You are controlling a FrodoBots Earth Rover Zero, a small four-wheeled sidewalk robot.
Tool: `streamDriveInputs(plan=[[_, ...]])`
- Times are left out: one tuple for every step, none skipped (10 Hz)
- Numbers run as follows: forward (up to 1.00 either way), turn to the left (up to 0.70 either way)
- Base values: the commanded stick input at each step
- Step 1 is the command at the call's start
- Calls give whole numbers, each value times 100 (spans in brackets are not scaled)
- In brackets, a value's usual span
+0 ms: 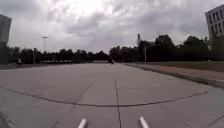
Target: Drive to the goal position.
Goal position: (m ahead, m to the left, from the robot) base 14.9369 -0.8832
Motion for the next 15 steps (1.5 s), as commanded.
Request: streamDriveInputs(plan=[[70, 0], [70, 0], [70, 0], [70, 0], [70, 0], [70, 0], [70, 0], [70, 0], [70, 0], [70, 0], [70, 0], [70, 0], [70, 0], [70, 0], [70, 0]])
